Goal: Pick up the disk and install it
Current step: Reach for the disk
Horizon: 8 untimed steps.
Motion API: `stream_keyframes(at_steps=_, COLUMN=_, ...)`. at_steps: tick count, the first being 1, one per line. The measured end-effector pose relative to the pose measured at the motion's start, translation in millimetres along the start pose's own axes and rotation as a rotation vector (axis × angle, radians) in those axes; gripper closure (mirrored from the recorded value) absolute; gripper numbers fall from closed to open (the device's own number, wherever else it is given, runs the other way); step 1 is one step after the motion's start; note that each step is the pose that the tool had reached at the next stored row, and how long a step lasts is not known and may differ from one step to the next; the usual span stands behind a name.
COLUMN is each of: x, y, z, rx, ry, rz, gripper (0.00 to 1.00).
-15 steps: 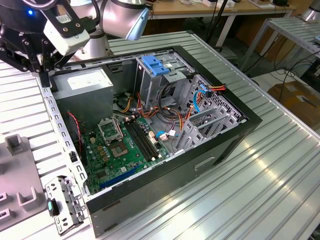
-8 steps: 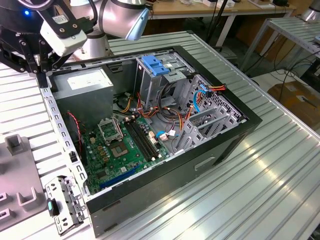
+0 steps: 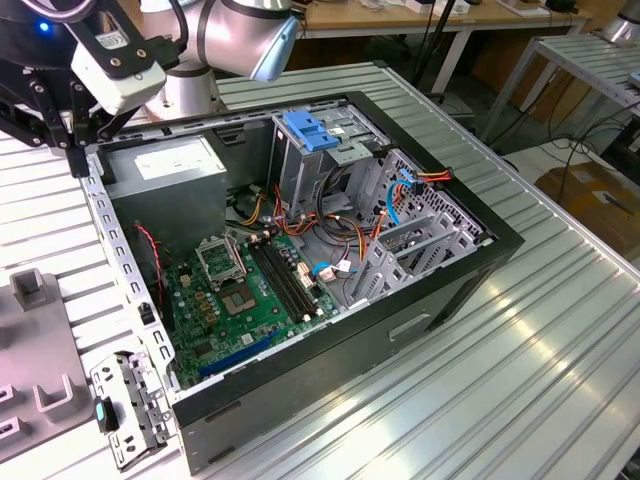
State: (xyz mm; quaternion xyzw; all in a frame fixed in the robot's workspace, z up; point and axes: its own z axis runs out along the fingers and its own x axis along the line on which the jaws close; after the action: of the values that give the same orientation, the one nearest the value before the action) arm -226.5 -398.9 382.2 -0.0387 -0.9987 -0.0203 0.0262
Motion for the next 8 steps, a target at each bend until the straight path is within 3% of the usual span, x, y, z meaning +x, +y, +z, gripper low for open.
stream_keyframes(at_steps=8, x=5.3, y=-0.4, z=0.8, rx=0.0002, ry=0.0028, rz=0.000, gripper=0.89)
